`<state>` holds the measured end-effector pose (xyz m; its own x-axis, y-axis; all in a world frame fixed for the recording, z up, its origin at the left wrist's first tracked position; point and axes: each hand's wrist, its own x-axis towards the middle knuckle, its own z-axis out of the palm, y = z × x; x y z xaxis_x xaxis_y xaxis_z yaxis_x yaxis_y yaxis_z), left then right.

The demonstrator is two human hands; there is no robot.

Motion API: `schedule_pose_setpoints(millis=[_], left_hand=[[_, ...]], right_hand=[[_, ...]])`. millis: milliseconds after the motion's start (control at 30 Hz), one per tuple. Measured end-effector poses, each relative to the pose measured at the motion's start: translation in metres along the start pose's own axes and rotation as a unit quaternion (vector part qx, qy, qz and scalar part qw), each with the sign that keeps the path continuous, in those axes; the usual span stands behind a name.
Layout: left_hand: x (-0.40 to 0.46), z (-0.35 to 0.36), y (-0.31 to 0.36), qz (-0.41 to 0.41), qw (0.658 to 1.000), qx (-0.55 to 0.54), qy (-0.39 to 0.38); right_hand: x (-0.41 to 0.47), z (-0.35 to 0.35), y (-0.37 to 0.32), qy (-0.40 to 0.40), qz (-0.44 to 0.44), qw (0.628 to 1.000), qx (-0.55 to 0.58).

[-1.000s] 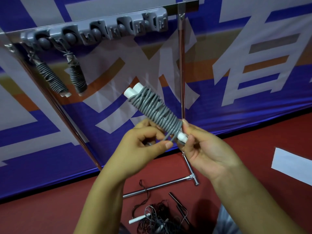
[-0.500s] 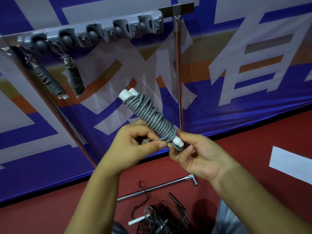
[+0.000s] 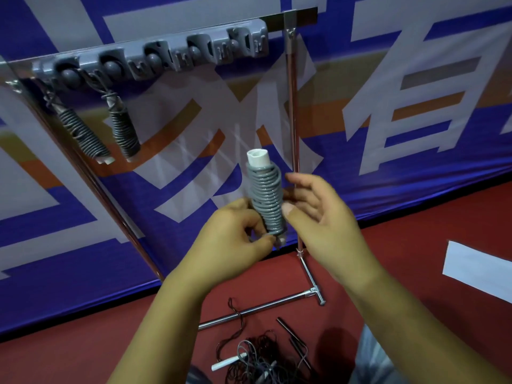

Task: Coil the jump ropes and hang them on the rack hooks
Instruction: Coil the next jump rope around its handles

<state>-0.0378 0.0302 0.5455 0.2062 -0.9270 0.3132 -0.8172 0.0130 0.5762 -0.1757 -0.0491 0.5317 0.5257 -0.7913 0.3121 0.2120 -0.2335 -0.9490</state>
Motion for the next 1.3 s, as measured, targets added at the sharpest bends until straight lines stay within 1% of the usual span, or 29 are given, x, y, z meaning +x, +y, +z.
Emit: schedule_pose_setpoints(millis=[33,67,100,167,200,267,333,400,467,600,700,733,800,867,933,1000,1167,1300], left_hand=[[0.002,0.0,0.002,-0.001,1.0,0.028,-0.001],[0.004,0.001,0.004,-0.002,0.999,0.051,-0.002],[0.005,0.001,0.008,0.002,0.997,0.072,0.0],[0.005,0.002,0.014,0.021,0.994,0.103,0.013],[0.005,0.003,0.015,0.034,0.993,0.107,0.021],[0.003,0.004,0.014,0.041,0.995,0.085,0.024],[0.001,0.002,0.011,0.02,0.999,0.019,0.016],[-0.003,0.002,0.011,0.022,0.999,-0.029,0.023],[-0.005,0.002,0.011,0.028,0.999,-0.029,0.028],[-0.005,0.002,0.014,0.024,0.999,-0.043,-0.007],[-0.003,0.002,0.015,0.033,0.999,-0.023,-0.021],[-0.004,0.001,0.016,0.019,0.999,-0.031,-0.025],[-0.004,0.001,0.019,-0.021,0.996,-0.082,-0.032],[-0.006,0.001,0.022,-0.062,0.984,-0.165,-0.032],[-0.008,0.004,0.021,-0.094,0.958,-0.272,-0.018],[-0.009,0.006,0.019,-0.117,0.93,-0.347,-0.003],[-0.011,0.01,0.012,-0.135,0.889,-0.437,-0.011],[-0.009,0.018,0.007,-0.124,0.829,-0.545,-0.027]], right_hand=[[0.0,0.002,-0.004,-0.037,0.002,0.999,0.02],[0.001,0.005,-0.004,-0.057,0.0,0.998,0.011],[0.003,0.008,-0.003,-0.055,-0.006,0.998,-0.008],[0.004,0.013,0.0,-0.013,-0.015,0.999,-0.04],[0.005,0.012,0.001,0.004,-0.018,0.999,-0.037],[0.008,0.007,0.0,0.008,-0.014,1.0,-0.001],[0.013,-0.001,-0.004,-0.011,0.0,0.998,0.059],[0.017,-0.01,-0.008,-0.033,0.017,0.994,0.102],[0.018,-0.015,-0.01,-0.046,0.038,0.989,0.133],[0.018,-0.023,-0.013,-0.073,0.065,0.982,0.16],[0.017,-0.03,-0.012,-0.083,0.095,0.977,0.173],[0.016,-0.032,-0.01,-0.089,0.101,0.975,0.174],[0.015,-0.035,-0.01,-0.097,0.109,0.972,0.184],[0.015,-0.038,-0.011,-0.103,0.113,0.966,0.206],[0.016,-0.038,-0.012,-0.106,0.117,0.962,0.222],[0.017,-0.039,-0.013,-0.112,0.121,0.958,0.234],[0.016,-0.039,-0.013,-0.147,0.131,0.944,0.266],[0.016,-0.037,-0.007,-0.191,0.121,0.914,0.338]])
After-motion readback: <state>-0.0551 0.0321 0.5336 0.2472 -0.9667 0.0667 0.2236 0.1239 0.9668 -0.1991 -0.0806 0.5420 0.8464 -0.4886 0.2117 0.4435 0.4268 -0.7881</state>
